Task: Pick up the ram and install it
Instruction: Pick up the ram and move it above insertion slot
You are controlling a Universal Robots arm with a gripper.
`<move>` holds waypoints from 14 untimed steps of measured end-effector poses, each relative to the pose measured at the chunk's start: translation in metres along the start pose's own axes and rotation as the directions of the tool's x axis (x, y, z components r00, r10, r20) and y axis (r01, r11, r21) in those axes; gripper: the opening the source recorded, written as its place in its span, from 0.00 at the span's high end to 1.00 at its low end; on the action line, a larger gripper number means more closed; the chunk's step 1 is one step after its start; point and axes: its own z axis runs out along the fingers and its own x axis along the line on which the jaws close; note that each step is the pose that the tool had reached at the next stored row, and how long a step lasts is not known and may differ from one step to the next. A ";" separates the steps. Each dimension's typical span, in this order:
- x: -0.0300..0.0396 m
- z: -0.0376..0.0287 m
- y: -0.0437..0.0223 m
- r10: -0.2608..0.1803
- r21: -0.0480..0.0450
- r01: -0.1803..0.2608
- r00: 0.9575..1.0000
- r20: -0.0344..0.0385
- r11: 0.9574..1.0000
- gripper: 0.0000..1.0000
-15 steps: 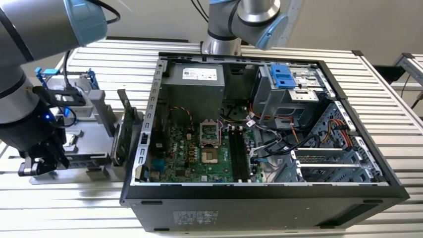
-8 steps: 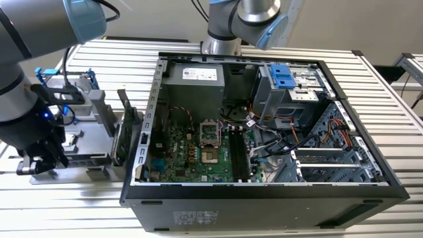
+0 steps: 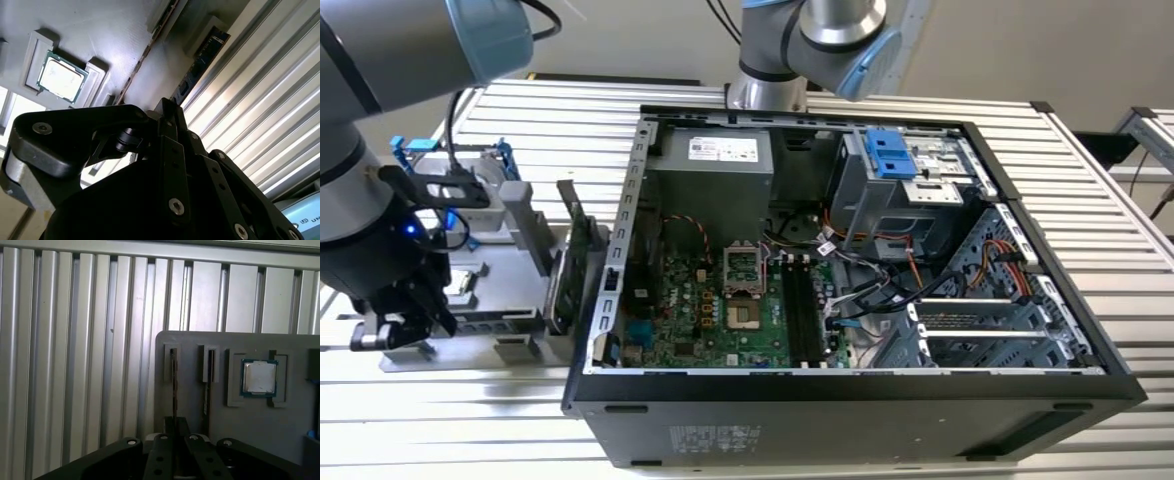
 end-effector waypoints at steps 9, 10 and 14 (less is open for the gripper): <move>-0.0001 -0.0012 0.0005 0.021 0.000 -0.021 1.000 0.002 1.000 1.00; -0.0001 -0.0015 0.0005 0.025 0.000 -0.025 1.000 0.003 1.000 1.00; 0.0000 -0.0030 0.0005 0.038 0.001 -0.038 0.999 0.004 0.999 1.00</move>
